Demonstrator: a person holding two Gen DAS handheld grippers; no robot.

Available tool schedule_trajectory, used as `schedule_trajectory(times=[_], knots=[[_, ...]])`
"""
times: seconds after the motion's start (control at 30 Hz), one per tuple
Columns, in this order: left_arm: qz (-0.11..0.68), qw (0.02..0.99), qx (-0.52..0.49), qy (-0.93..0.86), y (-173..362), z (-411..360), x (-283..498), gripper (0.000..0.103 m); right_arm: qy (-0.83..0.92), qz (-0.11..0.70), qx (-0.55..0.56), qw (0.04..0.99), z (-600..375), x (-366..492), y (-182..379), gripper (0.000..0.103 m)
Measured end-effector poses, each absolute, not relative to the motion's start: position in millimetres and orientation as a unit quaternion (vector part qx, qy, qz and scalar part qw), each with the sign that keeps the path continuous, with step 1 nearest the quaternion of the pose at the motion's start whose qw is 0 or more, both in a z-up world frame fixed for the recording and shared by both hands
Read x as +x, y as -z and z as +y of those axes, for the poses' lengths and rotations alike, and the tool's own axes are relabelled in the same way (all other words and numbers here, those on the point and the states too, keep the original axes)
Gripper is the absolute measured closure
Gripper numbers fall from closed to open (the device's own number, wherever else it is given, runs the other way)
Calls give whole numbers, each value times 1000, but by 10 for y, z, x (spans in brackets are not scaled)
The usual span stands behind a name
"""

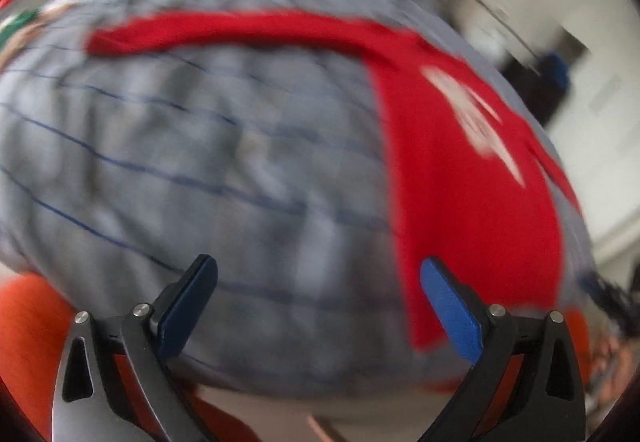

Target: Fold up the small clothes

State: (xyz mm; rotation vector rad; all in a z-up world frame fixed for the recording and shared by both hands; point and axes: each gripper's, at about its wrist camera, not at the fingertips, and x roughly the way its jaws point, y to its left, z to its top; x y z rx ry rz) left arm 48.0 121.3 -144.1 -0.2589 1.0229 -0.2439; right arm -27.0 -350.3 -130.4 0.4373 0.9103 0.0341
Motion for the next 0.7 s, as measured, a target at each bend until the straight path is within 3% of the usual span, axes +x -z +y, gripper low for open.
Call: schedule_trajectory(times=[0.2, 0.27, 0.3, 0.33, 0.37, 0.4, 0.43, 0.6, 0.7], knots=[[495, 845, -74, 188, 1565, 613, 498, 10, -95, 498, 163, 846, -2896, -196, 1606, 50], [503, 840, -70, 190, 1614, 527, 557, 30, -100, 505, 164, 842, -2826, -158, 1688, 50], [510, 835, -73, 193, 1651, 496, 599, 54, -103, 506, 169, 839, -2807, -115, 1727, 50], [511, 833, -75, 197, 1665, 488, 620, 92, -109, 507, 175, 837, -2785, -86, 1777, 53], [517, 827, -79, 207, 1681, 475, 626, 99, -113, 509, 177, 835, -2782, -36, 1797, 75], [521, 823, -85, 211, 1682, 489, 612, 101, -115, 511, 176, 833, -2761, -38, 1816, 90], [522, 821, -89, 212, 1667, 528, 572, 101, -114, 512, 171, 834, -2736, -62, 1800, 96], [522, 824, -70, 209, 1664, 532, 467, 101, -104, 510, 112, 847, -2652, -228, 1518, 97], [537, 819, -55, 193, 1821, 449, 559, 101, -84, 524, 99, 842, -2661, -169, 1655, 97]])
